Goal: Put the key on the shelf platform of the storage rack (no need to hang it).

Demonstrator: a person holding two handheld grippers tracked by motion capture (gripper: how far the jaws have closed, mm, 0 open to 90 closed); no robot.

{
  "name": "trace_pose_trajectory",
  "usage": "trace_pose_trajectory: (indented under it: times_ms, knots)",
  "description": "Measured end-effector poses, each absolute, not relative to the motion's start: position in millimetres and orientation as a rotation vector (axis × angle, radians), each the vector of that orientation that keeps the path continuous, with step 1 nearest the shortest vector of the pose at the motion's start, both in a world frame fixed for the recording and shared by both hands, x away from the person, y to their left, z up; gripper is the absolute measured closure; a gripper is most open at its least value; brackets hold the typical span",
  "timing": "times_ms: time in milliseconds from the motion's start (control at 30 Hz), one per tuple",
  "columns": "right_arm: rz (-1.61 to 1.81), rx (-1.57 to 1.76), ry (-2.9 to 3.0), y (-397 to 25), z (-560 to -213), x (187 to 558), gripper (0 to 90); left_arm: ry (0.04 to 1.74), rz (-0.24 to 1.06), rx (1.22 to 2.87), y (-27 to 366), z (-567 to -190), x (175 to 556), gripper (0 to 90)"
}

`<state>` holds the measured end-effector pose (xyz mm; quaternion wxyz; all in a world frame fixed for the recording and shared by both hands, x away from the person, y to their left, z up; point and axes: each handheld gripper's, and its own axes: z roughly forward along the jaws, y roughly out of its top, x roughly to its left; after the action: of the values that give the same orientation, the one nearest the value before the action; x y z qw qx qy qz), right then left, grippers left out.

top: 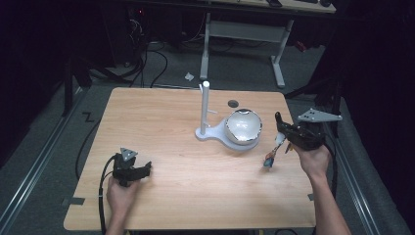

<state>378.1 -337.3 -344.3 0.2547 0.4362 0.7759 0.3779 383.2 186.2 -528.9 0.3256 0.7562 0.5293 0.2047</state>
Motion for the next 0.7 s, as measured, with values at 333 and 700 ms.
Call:
trace_pose_trajectory:
  times_ms: [333,700]
  knots:
    - [1.038,1.156,2.123,-329.4,-323.6,389.7,84.3,1.388,0.537,1.981,186.2,-528.9,383.2,22.6]
    - [1.058,1.122,2.136,-317.7,-305.6,403.8,84.3,1.388,0.537,1.982,186.2,-528.9,383.3,22.7]
